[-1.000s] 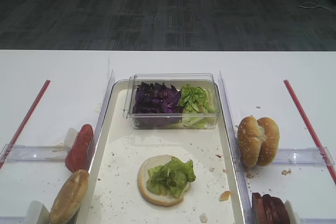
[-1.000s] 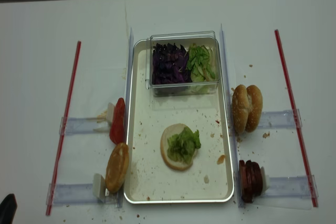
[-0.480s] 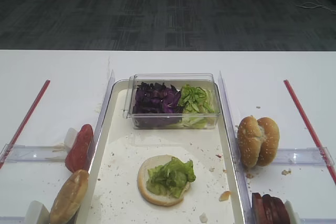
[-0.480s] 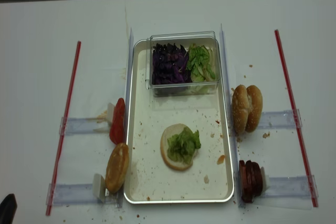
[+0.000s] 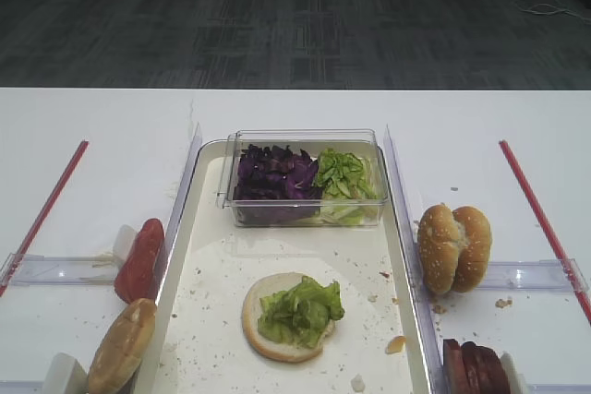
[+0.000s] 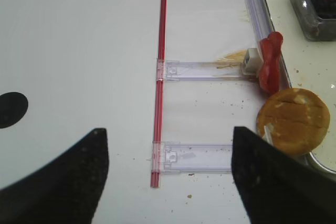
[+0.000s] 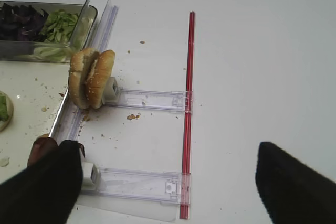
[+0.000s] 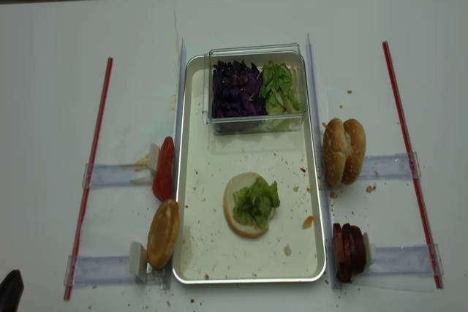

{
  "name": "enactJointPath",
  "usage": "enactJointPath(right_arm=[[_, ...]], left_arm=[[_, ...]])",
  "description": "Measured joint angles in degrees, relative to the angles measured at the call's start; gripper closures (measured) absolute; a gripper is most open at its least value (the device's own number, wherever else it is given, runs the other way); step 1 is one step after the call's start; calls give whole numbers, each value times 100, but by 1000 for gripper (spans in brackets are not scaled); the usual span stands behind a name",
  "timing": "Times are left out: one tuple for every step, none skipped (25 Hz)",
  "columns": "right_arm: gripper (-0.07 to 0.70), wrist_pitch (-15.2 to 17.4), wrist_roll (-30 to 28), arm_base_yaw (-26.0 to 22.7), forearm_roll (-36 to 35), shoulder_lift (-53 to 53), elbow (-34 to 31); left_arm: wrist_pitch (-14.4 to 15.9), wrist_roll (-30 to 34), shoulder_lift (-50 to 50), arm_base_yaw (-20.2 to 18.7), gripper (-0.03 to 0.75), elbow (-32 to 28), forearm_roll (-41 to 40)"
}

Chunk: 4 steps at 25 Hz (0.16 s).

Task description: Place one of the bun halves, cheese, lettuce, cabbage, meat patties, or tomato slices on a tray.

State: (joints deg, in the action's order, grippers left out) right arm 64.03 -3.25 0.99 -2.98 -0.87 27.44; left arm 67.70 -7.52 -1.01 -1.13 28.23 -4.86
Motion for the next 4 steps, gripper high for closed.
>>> enactJointPath(right_arm=[[-58,0,0,0,0,0,0],[-58,0,0,0,0,0,0],[-58,0,0,0,0,0,0],[-58,0,0,0,0,0,0]], left_arm=[[0,0,0,0,225,0,0],[0,0,0,0,225,0,0],[0,0,0,0,225,0,0],[0,0,0,0,225,0,0]])
